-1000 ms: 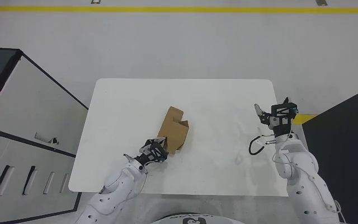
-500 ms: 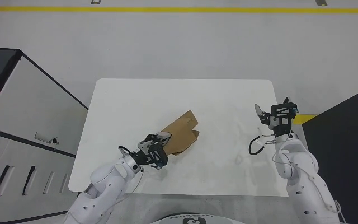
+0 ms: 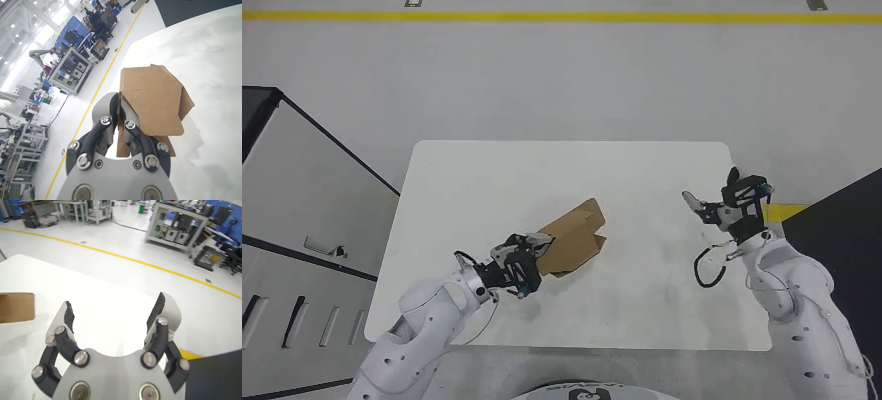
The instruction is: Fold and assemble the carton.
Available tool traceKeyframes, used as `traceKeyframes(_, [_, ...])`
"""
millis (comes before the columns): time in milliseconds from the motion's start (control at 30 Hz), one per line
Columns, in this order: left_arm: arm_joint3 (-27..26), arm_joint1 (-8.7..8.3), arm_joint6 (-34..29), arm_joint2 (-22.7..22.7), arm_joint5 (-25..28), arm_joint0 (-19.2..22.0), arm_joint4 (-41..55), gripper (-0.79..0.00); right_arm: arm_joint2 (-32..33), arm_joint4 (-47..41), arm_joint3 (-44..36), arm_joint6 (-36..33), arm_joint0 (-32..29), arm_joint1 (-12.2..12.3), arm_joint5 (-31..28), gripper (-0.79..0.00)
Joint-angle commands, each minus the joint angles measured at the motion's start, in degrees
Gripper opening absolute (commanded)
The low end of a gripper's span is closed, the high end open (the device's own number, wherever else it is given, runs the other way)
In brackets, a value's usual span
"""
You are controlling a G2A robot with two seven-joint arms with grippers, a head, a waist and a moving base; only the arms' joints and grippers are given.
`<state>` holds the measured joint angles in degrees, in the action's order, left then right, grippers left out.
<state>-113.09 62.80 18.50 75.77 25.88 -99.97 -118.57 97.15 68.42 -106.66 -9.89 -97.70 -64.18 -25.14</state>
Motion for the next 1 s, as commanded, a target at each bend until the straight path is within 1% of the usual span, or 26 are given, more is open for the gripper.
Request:
traceKeyframes(0, [-0.3, -0.21, 0.4, 0.5, 2.7, 0.9, 0.7, -0.785, 2.1, -4.6, -0.6, -5.0, 0.3, 0.6, -9.3, 0.000])
traceKeyframes(67, [-0.4, -0.38, 0.5, 1.0, 4.8, 1.6, 1.6, -0.785, 3.4, -10.7, -0.4, -10.6, 0.8, 1.2, -16.3, 0.000])
traceKeyframes(100, [-0.4, -0.43, -0.5, 1.3, 5.5, 1.9, 2.0, -0.785, 3.5, -15.7, 0.6, -14.3, 1.0, 1.5, -19.0, 0.000])
traceKeyframes(133, [-0.9, -0.46, -1.5, 1.4, 5.8, 2.2, 1.9, -0.785, 3.6, -17.6, 0.8, -15.7, 1.2, 1.6, -19.7, 0.000])
traceKeyframes(400, [-1.1, -0.47, -1.9, 1.4, 5.7, 2.4, 1.6, -0.785, 3.6, -17.6, 0.8, -15.7, 1.2, 1.6, -19.7, 0.000])
traceKeyframes(433, [-1.4, -0.47, -1.6, 1.1, 5.7, 2.6, 2.0, -0.785, 2.3, -22.0, 1.8, -14.2, 0.8, 1.4, -20.9, 0.000])
traceKeyframes(467, [-1.6, -0.48, -0.6, 0.8, 6.6, 2.9, 3.1, -0.785, 0.4, -29.3, 4.2, -15.0, 0.6, 1.5, -24.4, 0.000])
traceKeyframes(533, [-1.8, -0.55, 0.7, 0.6, 8.9, 3.8, 5.3, -0.785, -0.6, -38.9, 7.9, -20.7, 2.9, 2.2, -28.3, 0.000])
traceKeyframes(600, [-1.9, -0.66, 1.3, 0.3, 11.2, 4.9, 6.3, -0.785, -2.6, -49.4, 10.6, -28.8, 5.6, 3.1, -29.5, 0.000])
traceKeyframes(667, [-1.7, -0.70, 1.3, 0.1, 12.6, 5.7, 7.5, -0.785, -4.5, -58.3, 12.1, -36.4, 7.7, 4.0, -28.5, 0.000])
traceKeyframes(700, [-1.6, -0.71, 1.0, -0.2, 13.5, 6.2, 8.4, -0.785, -4.8, -64.4, 12.6, -41.5, 9.8, 4.7, -27.3, 0.000])
traceKeyframes(733, [-1.7, -0.73, 0.6, -0.5, 14.3, 6.6, 8.9, -0.785, -5.9, -69.7, 12.9, -44.1, 10.7, 5.1, -25.2, 0.000])
traceKeyframes(833, [-1.5, -0.72, -0.3, -0.9, 15.7, 7.5, 11.4, -0.785, -9.2, -80.5, 12.2, -52.6, 13.1, 6.8, -16.7, 0.000])
traceKeyframes(867, [-1.4, -0.73, -0.9, -0.9, 15.9, 7.7, 12.1, -0.785, -9.9, -83.1, 12.2, -55.0, 13.8, 7.1, -14.3, 0.000])
traceKeyframes(900, [-1.5, -0.75, -2.1, -0.9, 15.9, 7.9, 11.8, -0.785, -9.9, -83.1, 12.2, -55.0, 13.8, 7.1, -14.3, 0.000])
traceKeyframes(967, [-1.7, -0.77, -2.5, -0.9, 15.7, 8.1, 11.3, -0.785, -9.9, -83.1, 12.2, -55.0, 13.8, 7.1, -14.3, 0.000])
